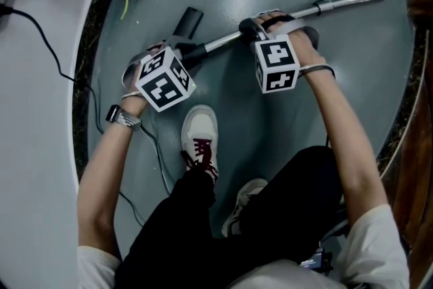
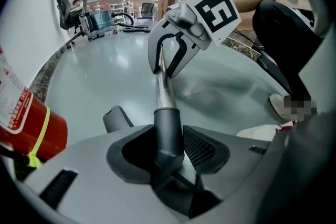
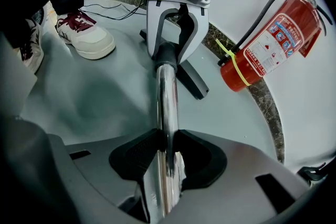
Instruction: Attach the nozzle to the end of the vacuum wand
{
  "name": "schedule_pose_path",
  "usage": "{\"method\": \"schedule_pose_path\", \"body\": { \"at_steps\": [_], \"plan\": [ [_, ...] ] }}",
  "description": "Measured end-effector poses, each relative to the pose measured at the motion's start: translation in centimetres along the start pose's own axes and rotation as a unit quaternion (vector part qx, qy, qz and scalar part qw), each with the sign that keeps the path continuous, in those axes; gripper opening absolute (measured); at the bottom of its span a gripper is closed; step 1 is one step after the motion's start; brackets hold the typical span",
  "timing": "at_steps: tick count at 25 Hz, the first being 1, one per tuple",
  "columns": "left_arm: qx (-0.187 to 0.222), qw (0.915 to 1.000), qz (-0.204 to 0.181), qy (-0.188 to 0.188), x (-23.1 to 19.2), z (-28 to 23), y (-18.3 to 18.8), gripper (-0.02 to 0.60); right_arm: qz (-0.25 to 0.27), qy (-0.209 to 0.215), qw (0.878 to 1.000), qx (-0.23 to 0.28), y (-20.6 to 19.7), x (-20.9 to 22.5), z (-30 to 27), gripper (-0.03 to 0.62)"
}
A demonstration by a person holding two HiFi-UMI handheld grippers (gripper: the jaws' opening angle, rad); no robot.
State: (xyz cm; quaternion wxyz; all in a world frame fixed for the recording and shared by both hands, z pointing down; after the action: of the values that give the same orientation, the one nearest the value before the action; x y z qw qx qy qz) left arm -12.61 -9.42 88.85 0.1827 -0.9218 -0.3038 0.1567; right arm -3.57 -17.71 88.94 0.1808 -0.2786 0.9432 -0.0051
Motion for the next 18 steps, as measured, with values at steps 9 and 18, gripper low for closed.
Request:
{"method": "schedule_pose_path", "body": {
  "at_steps": [9,18],
  "plan": [
    [0.015,0.9994,0.029,-0.005,0.0,0.02,0.14,0.172,0.001,-0.004,1.0,-0.004,0.22,0.21,0.03,0.147],
    [0.036,0.9959,0.082,-0.015,-0.33,0.32,0.52,0.17,-0.004,0.002,1.0,-0.01,0.01,-0.03,-0.25,0.148]
  ]
}}
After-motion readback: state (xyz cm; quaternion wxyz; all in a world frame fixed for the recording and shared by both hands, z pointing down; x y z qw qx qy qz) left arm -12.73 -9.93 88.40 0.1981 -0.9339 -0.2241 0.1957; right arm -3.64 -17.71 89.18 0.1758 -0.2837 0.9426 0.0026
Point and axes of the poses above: the fingertips, and each gripper's own axes: z backward along the fingers, x to its right, y out of its top, the point moved 3 cm from there along z, backward along the fingers, and after that the axes turned 14 degrees about z, right-handed, at the moved point
